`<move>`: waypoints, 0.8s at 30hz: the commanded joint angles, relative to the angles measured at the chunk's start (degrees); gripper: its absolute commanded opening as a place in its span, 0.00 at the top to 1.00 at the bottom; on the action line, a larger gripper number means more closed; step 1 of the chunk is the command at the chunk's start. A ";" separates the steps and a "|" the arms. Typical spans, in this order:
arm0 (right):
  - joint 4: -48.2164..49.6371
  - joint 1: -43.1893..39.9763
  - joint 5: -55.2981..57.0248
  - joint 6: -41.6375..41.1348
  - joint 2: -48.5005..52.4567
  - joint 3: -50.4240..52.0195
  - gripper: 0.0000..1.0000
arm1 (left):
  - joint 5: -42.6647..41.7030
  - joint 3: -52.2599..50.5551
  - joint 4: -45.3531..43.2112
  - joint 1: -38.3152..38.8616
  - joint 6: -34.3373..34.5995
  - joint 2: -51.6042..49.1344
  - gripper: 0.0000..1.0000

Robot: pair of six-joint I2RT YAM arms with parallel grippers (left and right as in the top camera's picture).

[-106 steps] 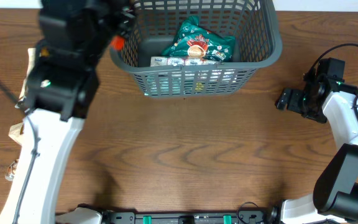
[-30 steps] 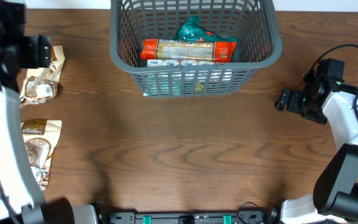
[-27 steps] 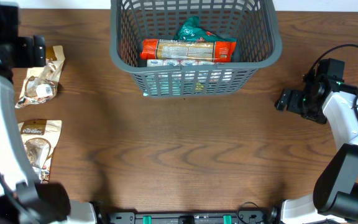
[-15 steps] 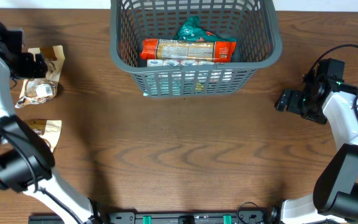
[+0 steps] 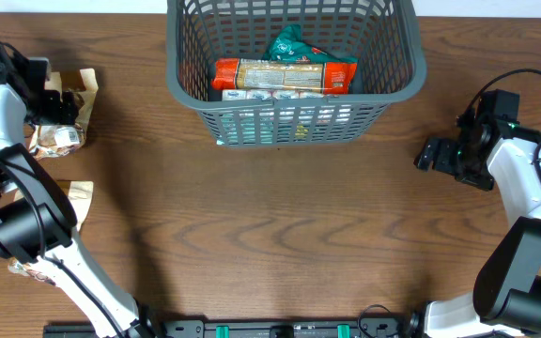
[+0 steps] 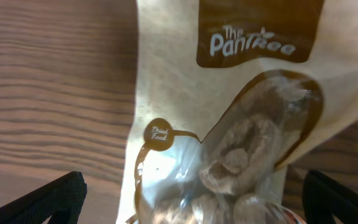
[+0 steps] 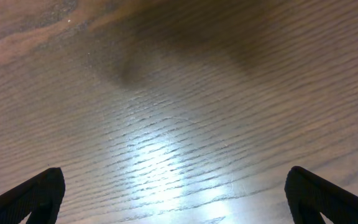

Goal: Pack container
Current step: 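Grasp the upper beige PanTree pouch with the left gripper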

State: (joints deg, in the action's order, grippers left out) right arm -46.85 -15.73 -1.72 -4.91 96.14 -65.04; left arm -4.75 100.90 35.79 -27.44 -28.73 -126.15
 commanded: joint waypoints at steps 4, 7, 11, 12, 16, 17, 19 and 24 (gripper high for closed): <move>-0.15 0.07 -0.26 0.70 -0.39 0.24 0.01 | -0.17 0.33 -0.59 -0.37 -2.51 -4.48 0.01; -0.11 0.07 -0.26 0.70 -0.39 0.24 0.01 | -0.17 0.33 -0.98 -0.37 -2.56 -5.97 0.01; -0.28 0.07 -0.26 0.70 -0.39 0.24 0.01 | -0.22 0.33 -0.68 -0.35 -2.51 -7.65 0.00; -0.37 0.04 -0.26 0.70 -0.39 0.24 0.01 | -0.24 0.33 -0.55 -0.35 -2.54 -7.78 0.01; -0.50 0.04 -0.26 0.70 -0.39 0.24 0.01 | -0.63 0.33 -0.26 -0.35 -2.49 -7.78 0.21; -0.50 0.07 -0.26 0.70 -0.39 0.24 0.01 | -1.11 0.33 0.17 -0.33 -2.49 -7.78 0.27; -0.57 0.04 -0.26 0.70 -0.39 0.24 0.01 | -2.29 0.33 1.16 -0.28 -2.47 -7.78 0.39; -1.07 0.07 -0.26 0.72 -0.39 0.24 0.01 | -2.60 0.33 3.89 0.57 -2.25 -7.74 0.63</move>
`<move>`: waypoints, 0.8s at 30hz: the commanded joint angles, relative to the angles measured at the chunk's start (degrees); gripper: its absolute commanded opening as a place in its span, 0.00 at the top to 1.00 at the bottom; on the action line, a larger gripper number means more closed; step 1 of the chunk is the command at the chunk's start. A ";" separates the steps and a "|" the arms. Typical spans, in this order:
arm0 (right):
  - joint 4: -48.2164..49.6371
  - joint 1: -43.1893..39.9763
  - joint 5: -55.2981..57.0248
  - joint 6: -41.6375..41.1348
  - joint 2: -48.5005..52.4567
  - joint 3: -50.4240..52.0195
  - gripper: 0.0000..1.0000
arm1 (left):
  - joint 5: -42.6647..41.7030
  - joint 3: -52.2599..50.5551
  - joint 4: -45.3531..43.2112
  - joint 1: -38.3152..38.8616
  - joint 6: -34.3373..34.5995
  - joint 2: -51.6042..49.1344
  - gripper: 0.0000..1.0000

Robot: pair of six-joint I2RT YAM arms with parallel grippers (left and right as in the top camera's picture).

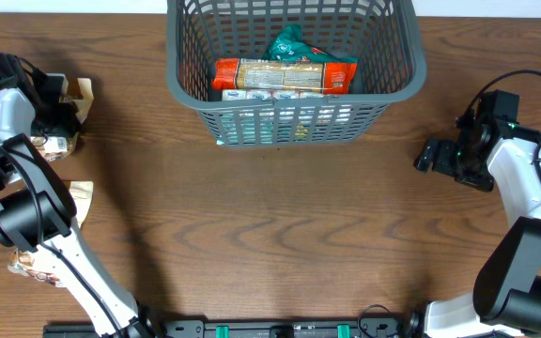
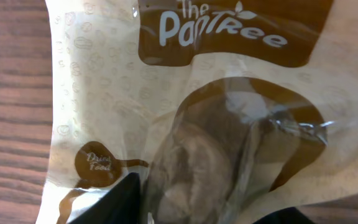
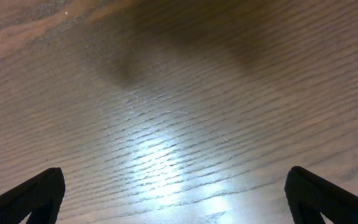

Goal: Pack container
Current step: 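Grasp the upper beige PanTree pouch with the left gripper, then carry the pouch into the basket and release it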

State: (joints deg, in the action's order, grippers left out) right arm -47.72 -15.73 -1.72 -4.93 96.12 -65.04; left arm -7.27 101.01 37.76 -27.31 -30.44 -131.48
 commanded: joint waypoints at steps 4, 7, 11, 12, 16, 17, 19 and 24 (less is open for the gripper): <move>-0.35 0.04 -0.24 0.79 -0.37 0.24 0.01 | -0.09 0.22 3.54 1.66 2.71 -1.77 0.85; -0.31 0.04 -0.24 0.74 -0.37 0.24 0.01 | -0.09 0.22 3.54 2.73 7.26 -0.09 0.93; -0.31 0.04 -0.24 0.74 -0.37 0.24 0.01 | -0.09 0.22 4.00 4.44 11.87 4.83 0.94; -0.28 0.04 -0.24 0.74 -0.37 0.24 0.01 | -0.09 0.22 4.15 4.87 12.81 6.49 0.94; -0.31 0.04 -0.24 0.72 -0.37 0.24 0.01 | -0.09 0.22 4.22 6.84 15.78 15.17 0.94; -0.28 0.04 -0.26 0.72 -0.37 0.24 0.01 | -0.09 0.22 4.20 7.43 15.80 17.99 0.94; -0.28 0.04 -0.24 0.74 -0.37 0.24 0.01 | -0.07 0.28 3.96 8.68 15.78 23.21 0.94; -0.02 0.04 -0.24 0.74 -0.37 0.24 0.01 | -1.49 1.31 2.34 13.07 15.74 35.60 0.94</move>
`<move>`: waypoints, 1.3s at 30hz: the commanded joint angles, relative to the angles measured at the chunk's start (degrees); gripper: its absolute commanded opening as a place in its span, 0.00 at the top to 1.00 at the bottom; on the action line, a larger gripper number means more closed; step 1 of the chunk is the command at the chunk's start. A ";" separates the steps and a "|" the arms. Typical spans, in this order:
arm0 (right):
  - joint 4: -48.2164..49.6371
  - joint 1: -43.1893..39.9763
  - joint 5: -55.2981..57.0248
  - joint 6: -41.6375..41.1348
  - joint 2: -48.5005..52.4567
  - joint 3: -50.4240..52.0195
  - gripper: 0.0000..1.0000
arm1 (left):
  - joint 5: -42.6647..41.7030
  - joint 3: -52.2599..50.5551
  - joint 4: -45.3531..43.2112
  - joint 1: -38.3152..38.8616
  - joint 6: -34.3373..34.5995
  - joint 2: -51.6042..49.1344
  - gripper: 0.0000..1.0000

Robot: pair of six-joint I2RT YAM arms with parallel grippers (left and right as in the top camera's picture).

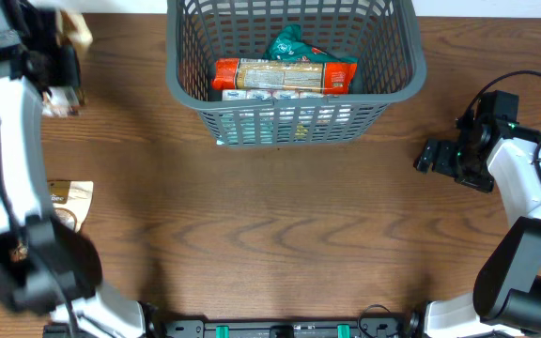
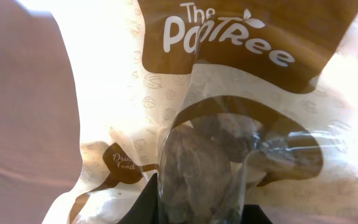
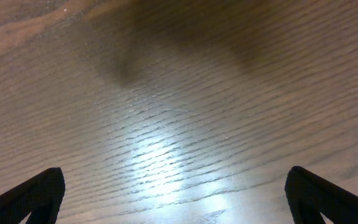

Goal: Pack container
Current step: 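Carry the pouch into the basket and release it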

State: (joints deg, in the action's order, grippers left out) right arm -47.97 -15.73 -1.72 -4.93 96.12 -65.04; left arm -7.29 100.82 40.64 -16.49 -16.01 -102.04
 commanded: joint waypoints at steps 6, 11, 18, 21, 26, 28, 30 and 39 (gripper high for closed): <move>0.83 0.04 -0.26 0.72 -0.37 0.24 0.01 | -6.56 1.55 -9.25 13.27 -5.66 15.80 0.94; 0.83 0.04 -0.26 0.96 -0.37 0.24 0.01 | -6.69 1.55 -16.33 24.94 -20.96 15.69 0.94; 0.76 0.04 -0.26 0.98 -0.37 0.24 0.01 | -12.50 1.55 -21.00 35.17 -36.89 9.01 0.94; 0.48 0.07 -0.28 0.96 -0.37 0.24 0.01 | -12.90 1.55 -23.28 37.55 -39.08 4.94 0.95; 0.20 0.04 -0.28 0.96 -0.37 0.24 0.01 | -13.07 1.55 -27.15 40.22 -39.76 -2.67 0.94; 0.15 0.04 -0.28 0.94 -0.37 0.24 0.01 | -13.09 1.55 -27.80 41.03 -39.76 -5.46 0.94; 0.11 0.04 -0.31 0.94 -0.37 0.24 0.01 | -13.09 1.55 -27.85 41.70 -39.87 -7.98 0.94; 0.20 0.04 -0.48 0.94 -0.37 0.24 0.01 | -13.03 1.53 -27.47 42.16 -39.80 -13.42 0.83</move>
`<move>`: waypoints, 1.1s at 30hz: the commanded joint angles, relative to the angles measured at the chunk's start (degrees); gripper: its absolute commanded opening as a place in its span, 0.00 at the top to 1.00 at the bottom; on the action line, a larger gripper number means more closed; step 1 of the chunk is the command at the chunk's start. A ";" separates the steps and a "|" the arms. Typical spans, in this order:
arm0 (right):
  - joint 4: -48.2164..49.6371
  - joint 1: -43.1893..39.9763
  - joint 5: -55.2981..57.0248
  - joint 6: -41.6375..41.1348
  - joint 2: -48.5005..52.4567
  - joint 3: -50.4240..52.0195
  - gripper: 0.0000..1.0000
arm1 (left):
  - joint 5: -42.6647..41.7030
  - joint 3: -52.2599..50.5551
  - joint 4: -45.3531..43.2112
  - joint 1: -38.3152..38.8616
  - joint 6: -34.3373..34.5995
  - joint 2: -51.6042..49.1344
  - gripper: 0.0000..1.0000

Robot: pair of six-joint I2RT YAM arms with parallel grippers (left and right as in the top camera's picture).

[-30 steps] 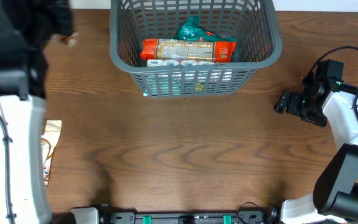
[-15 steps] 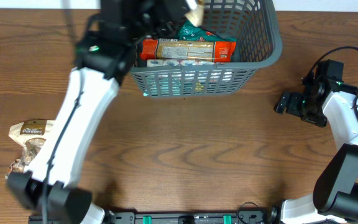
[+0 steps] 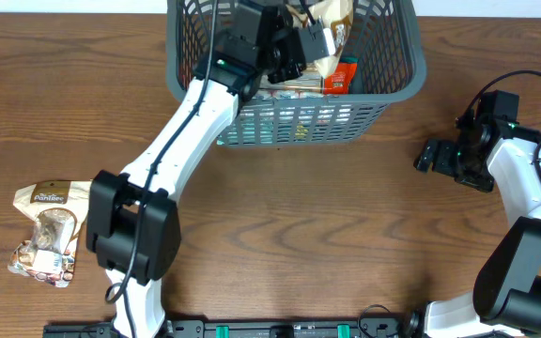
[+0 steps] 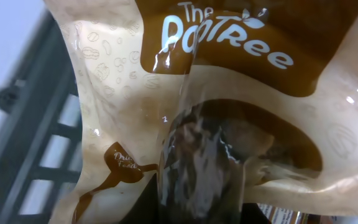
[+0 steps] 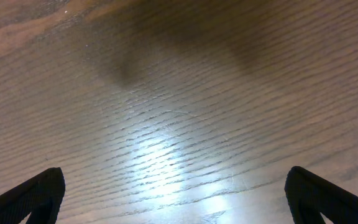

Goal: Pack container
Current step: 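Carry the pouch into the basket and release it, then move the left gripper down to the second beige PanTree pouch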

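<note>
A grey plastic basket (image 3: 413, 58) stands at the table's back middle. My left gripper (image 3: 310, 44) reaches over its opening, shut on a beige-and-brown "The Pantree" snack pouch (image 3: 331, 23). That pouch (image 4: 229, 93) fills the left wrist view, where the left gripper (image 4: 197, 208) pinches its clear window and the basket wall (image 4: 30, 130) shows on the left. How deep the pouch hangs in the basket I cannot tell. A second pouch (image 3: 50, 230) of the same kind lies at the table's left. My right gripper (image 3: 430, 155) is open over bare wood (image 5: 166, 124).
Inside the basket lie a long packet with red ends (image 3: 346, 77) and white cartons (image 3: 285, 92), partly hidden by my left arm (image 3: 191, 122). The right arm (image 3: 524, 188) stands at the table's right edge.
My left gripper has moved with the pouch from the table's far-left back corner to over the basket. The right arm has not moved.
My left gripper stood open over a Pantree pouch at the table's far left. Then it was shut on that pouch on the table. Then it held the pouch up at the back left corner, and now holds it over the basket. The right gripper stayed open and still.
</note>
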State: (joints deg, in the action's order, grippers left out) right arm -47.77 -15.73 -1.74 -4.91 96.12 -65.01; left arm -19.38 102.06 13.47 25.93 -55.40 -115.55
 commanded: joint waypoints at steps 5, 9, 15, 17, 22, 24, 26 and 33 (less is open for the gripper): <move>0.26 0.04 -0.46 0.94 -0.37 0.22 0.01 | -0.92 0.28 -0.39 -0.52 -0.28 -0.17 0.61; 0.24 0.04 -0.46 0.94 -0.37 0.22 0.01 | -0.26 0.31 -1.11 -0.50 -0.26 0.33 0.58; 0.48 0.04 -0.46 0.96 -0.37 0.22 0.01 | 8.66 0.31 -4.42 -0.57 3.85 5.33 0.53; 0.57 0.04 -0.46 1.11 -0.37 0.22 0.01 | 11.63 0.31 -3.93 -0.81 3.87 8.04 0.52; 0.68 0.04 -0.52 2.03 -0.37 0.22 0.01 | 20.26 0.31 1.46 -3.50 13.92 16.74 0.40; 0.68 0.04 -0.57 2.03 -0.37 0.22 0.01 | 23.15 0.31 5.86 -5.27 18.73 20.00 0.40; 0.68 0.04 -0.70 2.05 -0.37 0.22 0.01 | 25.73 0.31 12.74 -7.78 24.41 24.00 0.39; 0.70 0.04 -4.59 2.01 -0.37 0.22 0.01 | 26.36 0.31 39.71 -17.09 35.74 37.31 0.01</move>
State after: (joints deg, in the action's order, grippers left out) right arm -47.11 -15.73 -3.44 -3.62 96.12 -64.86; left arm 5.21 102.19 48.73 11.11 -28.16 -82.02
